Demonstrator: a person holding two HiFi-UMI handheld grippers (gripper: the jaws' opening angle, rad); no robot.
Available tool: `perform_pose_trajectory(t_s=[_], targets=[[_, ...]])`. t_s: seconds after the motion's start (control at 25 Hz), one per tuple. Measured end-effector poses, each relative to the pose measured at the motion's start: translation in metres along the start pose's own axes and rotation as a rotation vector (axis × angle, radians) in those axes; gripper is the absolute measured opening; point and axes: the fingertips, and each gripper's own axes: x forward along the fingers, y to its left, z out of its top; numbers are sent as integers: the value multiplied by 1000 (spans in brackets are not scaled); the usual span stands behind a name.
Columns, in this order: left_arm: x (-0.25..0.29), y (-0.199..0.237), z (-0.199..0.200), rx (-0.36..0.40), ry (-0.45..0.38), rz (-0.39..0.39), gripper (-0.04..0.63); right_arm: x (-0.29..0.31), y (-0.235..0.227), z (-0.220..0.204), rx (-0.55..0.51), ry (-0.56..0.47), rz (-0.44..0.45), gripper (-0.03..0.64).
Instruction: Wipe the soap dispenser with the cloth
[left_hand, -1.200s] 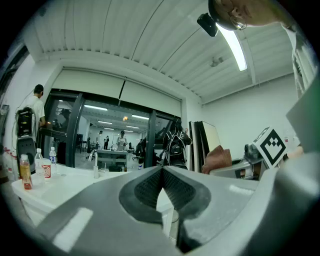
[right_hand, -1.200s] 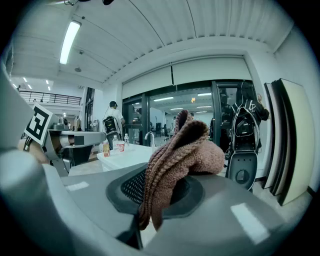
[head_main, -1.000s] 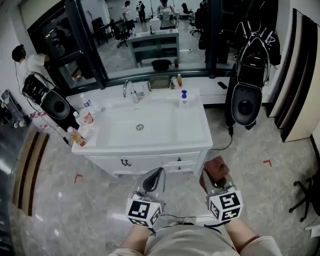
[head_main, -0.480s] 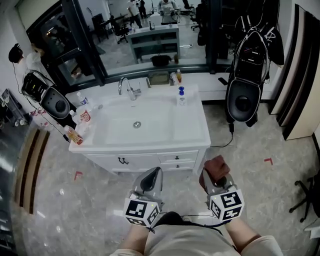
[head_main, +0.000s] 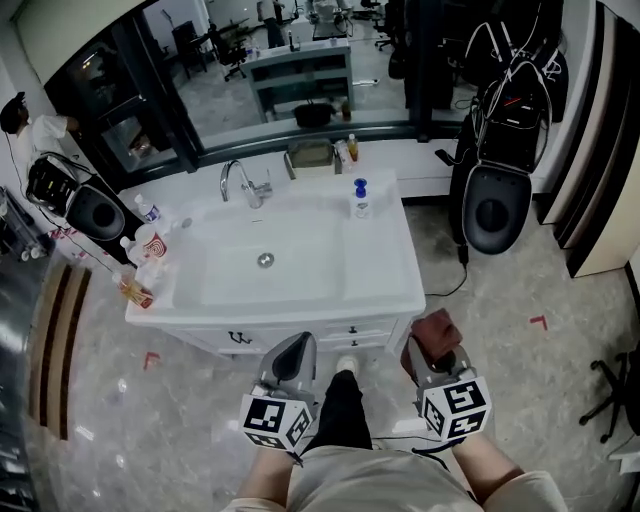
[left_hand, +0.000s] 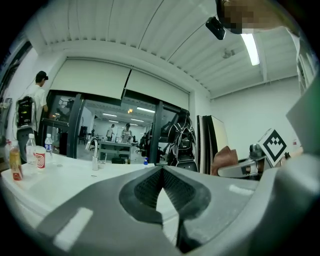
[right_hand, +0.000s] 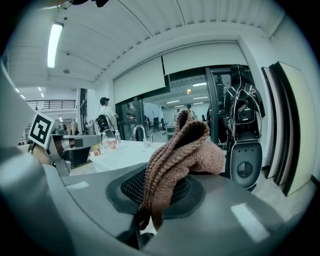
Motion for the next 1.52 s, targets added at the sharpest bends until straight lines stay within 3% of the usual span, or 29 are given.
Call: perform_pose_trajectory(t_s=[0.32,0.56,0.76,1.0,1.24,1.52], targets=[[136,89,-7,-30,29,-85,0,141,-51,30,63,36,-54,78],[238,133,-4,-37,88,-244,0,234,-96,48,117,88,-114,78],[304,140,5,24,89,-360,0,280,-117,45,149,140,-139,78],[384,129,21,184,72,-488,0,327,-123,28,155,235,-70,78],[445,112,2,144,186,-634,0,365,-114,5,134,316,61,78],[467,104,-24,176,328,-730,0,415,-71,0,43,341,320,78]])
